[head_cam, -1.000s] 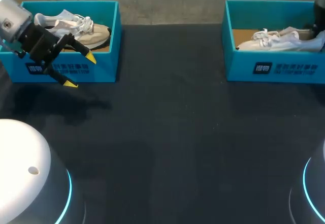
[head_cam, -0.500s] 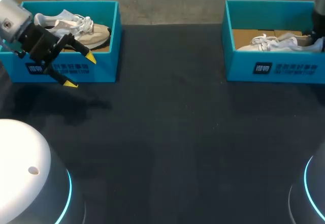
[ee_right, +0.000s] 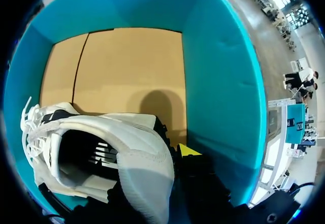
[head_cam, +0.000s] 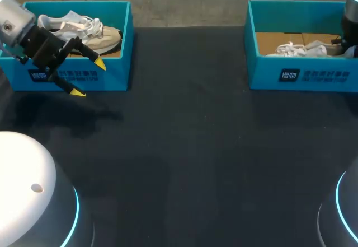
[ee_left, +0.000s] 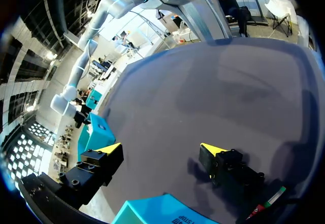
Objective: Take the shoe out of the shoebox, open the shoe tongue, remove and reinsert the insole, then place the shoe into the shoebox
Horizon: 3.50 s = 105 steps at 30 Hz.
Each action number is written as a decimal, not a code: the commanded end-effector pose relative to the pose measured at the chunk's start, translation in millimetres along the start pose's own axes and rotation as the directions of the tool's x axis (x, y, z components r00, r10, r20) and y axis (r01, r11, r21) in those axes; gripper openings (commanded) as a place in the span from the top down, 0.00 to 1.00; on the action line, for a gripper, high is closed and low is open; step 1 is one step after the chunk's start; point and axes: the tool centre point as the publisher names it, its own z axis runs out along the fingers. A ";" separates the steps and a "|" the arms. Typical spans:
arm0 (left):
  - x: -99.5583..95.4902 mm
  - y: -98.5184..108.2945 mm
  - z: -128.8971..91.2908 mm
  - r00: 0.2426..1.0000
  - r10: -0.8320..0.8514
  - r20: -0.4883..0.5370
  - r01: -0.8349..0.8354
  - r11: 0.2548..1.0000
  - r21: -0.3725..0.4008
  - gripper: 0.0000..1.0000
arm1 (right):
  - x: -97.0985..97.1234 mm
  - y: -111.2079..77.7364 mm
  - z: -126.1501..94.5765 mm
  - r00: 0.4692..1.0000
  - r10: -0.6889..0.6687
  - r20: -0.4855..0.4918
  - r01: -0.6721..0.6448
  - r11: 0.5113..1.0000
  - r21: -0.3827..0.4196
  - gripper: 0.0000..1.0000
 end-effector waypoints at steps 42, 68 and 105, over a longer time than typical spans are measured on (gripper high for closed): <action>0.0 -1.3 0.0 1.000 0.000 -0.003 0.000 1.000 -0.004 0.00 | 0.2 -0.6 -15.5 1.000 -0.016 0.009 0.016 0.999 -0.031 0.03; 0.0 -1.3 0.0 1.000 0.000 -0.003 0.000 1.000 -0.004 0.00 | 12.3 6.3 -114.6 0.999 -0.025 0.047 0.032 0.987 -0.156 0.39; 0.0 -1.3 0.0 1.000 0.000 -0.003 0.000 1.000 -0.004 0.00 | 116.3 -88.5 -210.4 0.995 0.027 -0.100 -0.032 0.999 -0.042 0.00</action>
